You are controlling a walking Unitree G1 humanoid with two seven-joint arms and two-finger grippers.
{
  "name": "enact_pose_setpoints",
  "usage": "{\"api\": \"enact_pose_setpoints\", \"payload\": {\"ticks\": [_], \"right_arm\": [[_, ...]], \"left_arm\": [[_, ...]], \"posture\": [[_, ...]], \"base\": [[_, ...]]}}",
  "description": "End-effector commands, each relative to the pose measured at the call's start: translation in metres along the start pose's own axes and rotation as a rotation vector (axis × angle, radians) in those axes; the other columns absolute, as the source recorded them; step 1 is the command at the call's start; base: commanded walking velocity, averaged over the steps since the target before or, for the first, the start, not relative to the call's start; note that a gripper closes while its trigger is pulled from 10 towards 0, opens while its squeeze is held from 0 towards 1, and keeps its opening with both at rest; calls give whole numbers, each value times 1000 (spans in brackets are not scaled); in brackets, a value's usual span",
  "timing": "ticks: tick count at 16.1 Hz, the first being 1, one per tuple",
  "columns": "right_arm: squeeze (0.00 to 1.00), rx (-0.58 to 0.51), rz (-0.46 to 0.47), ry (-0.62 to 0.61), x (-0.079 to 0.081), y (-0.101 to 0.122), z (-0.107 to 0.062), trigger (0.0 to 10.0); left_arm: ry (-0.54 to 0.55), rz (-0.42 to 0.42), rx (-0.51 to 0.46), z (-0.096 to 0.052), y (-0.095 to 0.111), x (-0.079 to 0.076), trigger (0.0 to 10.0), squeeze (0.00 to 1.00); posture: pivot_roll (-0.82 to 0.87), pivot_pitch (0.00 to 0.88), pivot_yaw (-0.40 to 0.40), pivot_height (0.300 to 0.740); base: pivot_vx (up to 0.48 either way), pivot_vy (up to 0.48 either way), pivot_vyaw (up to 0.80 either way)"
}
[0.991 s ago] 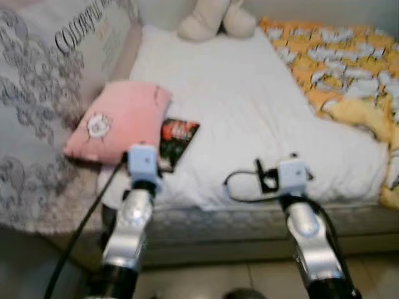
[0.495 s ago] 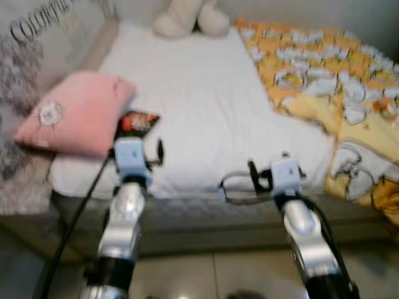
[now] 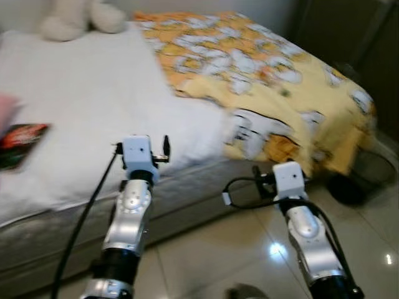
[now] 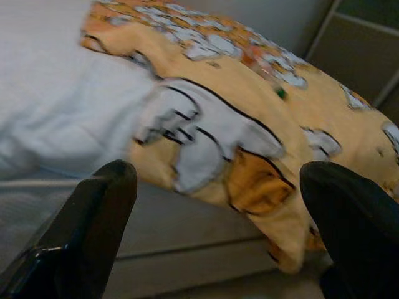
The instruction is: Clean up the room
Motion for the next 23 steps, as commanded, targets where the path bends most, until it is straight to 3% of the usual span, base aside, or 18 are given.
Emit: {"api": "enact_pose_setpoints", "payload": {"ticks": [1, 2, 3, 4, 9, 19, 23], "right_arm": [[1000, -26, -2, -8, -5, 5, 0, 10000], [1000, -23, -21, -8, -6, 4, 0, 10000], [0, -18, -6, -6, -5, 3, 2, 10000], [0, -19, -4, -6, -4, 3, 3, 10000], [0, -23, 13, 26, 7, 2, 5, 10000], [0, 2, 67, 15, 7, -11, -8, 10000], [0, 1, 66, 7, 3, -10, -9, 10000]], "left_arm": [[-59, 64, -25, 0, 5, -16, 10000, 0], [-64, 77, -13, 0, 3, -19, 10000, 0], [-60, 40, 10, 1, -1, -15, 10000, 0], [-63, 8, 13, 0, -2, -15, 10000, 0], [-81, 19, 21, -4, -9, -21, 10000, 0], [-81, 31, 37, -3, -14, -14, 10000, 0], [-93, 35, 32, -1, -12, -18, 10000, 0]], "posture": [[-118, 0, 33, 731], [-118, 0, 33, 731], [-119, 0, 40, 731], [-121, 0, 42, 731], [-113, 0, 32, 731], [-130, 0, 56, 731], [-140, 0, 62, 731]], "base": [[0, 0, 0], [0, 0, 0], [266, 0, 0], [465, 0, 0], [465, 0, 0], [465, 0, 0], [465, 0, 0]]}}
Point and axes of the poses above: a point about 5 cm out from each wrist's last joint towards the gripper, its own z axis pointing out of the wrist towards the gripper, its own y axis along the axis of the wrist's last joint, x = y × z, the point moved 6 cm from there along z, pointing out of the wrist towards the gripper, and after that the axes turned 15 degrees about z, right-handed, at the moved point
